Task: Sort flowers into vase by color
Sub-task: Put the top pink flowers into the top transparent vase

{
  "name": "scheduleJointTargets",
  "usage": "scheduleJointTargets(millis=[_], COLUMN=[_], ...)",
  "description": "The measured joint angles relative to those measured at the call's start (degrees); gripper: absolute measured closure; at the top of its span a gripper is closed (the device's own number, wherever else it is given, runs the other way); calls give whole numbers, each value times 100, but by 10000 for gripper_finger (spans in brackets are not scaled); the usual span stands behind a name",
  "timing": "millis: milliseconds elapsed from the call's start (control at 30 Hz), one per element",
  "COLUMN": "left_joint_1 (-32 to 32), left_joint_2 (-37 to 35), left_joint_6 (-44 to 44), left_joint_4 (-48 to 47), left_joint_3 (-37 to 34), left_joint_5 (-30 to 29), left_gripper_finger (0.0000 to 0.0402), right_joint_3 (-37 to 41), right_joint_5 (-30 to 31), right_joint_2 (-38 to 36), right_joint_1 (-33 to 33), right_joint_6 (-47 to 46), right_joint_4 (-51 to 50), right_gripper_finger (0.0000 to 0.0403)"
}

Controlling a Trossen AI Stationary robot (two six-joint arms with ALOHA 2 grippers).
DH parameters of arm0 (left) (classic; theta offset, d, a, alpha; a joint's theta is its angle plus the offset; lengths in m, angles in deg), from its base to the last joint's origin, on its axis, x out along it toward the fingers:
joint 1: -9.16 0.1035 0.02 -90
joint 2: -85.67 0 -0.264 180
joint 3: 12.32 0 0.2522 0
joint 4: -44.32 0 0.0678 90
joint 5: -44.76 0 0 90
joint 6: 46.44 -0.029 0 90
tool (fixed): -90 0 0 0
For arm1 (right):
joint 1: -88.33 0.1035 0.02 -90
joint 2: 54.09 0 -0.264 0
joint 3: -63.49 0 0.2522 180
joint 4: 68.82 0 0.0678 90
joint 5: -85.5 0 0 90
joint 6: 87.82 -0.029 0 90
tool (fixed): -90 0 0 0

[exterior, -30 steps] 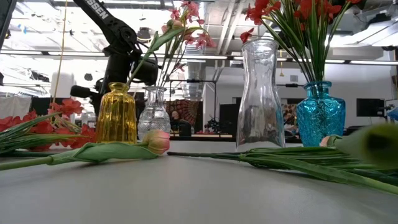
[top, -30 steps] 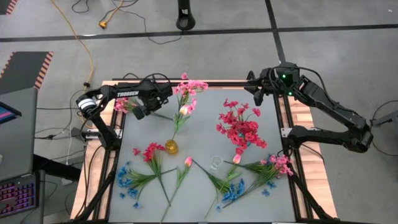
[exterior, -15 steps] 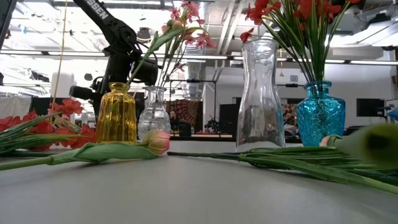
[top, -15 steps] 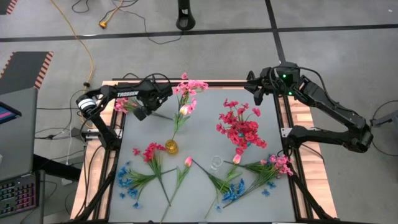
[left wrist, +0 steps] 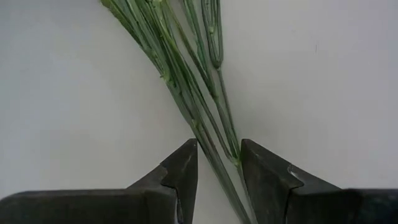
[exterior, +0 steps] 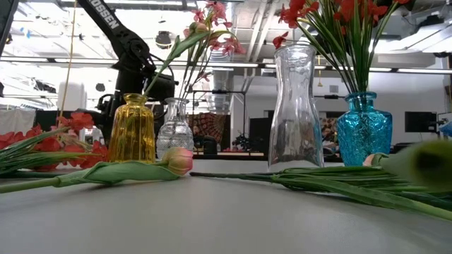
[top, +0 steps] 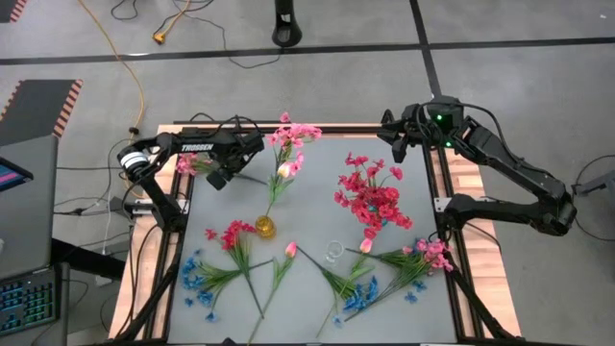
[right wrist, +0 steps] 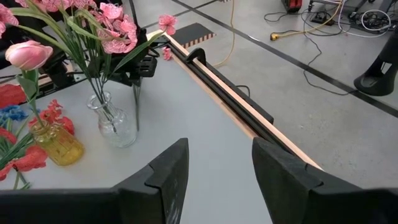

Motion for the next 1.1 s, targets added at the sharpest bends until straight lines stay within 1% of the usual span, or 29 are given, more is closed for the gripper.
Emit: scheduleJointTargets(millis=[333, 500, 633, 800, 967, 1100], left_joint_1=[139, 141, 141, 140, 139, 153], left_joint_2=[-37, -28, -24, -15, -7, -53], left_joint_6=[-22, -523, -754, -1120, -1505, -2016], left_joint_4=[291, 314, 335, 331, 305, 236], left_joint_3=[-453, -475, -477, -488, -478, -417], left_joint_5=[187, 86, 0, -177, -358, -754], left_gripper_finger=[291, 295, 322, 388, 399, 401], right_joint_3=[0, 0, 0, 0, 0, 0], right_joint_5=[0, 0, 0, 0, 0, 0], right_joint_2=[2, 0, 0, 0, 1, 0], right_joint_1=[0, 0, 0, 2, 0, 0], right_joint_6=[-1, -1, -3, -3, -4, -5], right_joint_4=[-2, -2, 0, -2, -3, -7], right_gripper_finger=[200, 200, 200, 200, 200, 200])
